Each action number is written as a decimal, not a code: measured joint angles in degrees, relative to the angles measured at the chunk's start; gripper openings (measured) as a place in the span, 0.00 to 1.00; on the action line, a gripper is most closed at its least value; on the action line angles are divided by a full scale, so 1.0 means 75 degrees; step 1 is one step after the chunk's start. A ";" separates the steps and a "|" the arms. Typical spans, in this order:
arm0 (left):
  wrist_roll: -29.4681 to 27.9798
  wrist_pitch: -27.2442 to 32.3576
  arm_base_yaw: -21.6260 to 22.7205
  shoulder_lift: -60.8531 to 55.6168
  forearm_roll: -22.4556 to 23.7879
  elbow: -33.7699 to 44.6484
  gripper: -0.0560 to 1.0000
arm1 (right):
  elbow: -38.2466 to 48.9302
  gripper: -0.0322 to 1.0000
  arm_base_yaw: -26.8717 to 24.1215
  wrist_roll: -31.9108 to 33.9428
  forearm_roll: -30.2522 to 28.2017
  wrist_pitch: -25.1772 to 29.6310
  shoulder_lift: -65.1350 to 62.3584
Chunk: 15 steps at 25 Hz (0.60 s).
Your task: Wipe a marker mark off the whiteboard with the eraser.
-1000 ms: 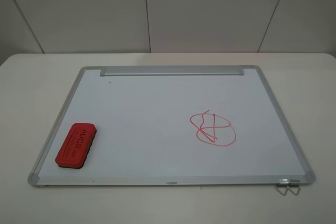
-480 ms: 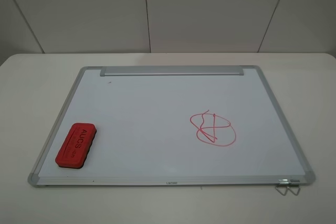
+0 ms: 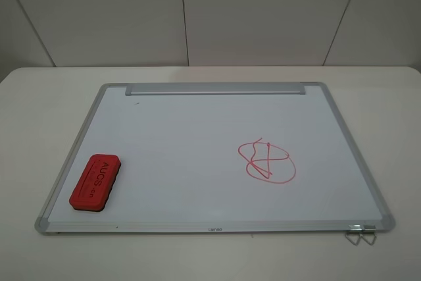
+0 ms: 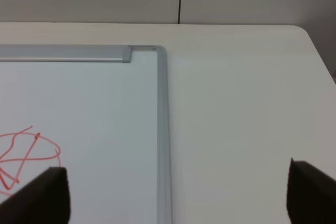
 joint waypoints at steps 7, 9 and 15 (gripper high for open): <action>0.0047 0.0000 0.1977 0.0000 -0.0151 0.0000 0.79 | 0.0000 0.72 0.0000 0.0000 0.0022 0.0000 0.0000; 0.0083 0.0000 0.2034 0.0000 -0.0160 0.0000 0.79 | 0.0000 0.72 0.0000 0.0000 0.0022 0.0000 0.0000; 0.0295 -0.0003 0.2034 0.0000 -0.0199 0.0000 0.79 | 0.0000 0.72 0.0000 0.0000 0.0022 0.0000 0.0000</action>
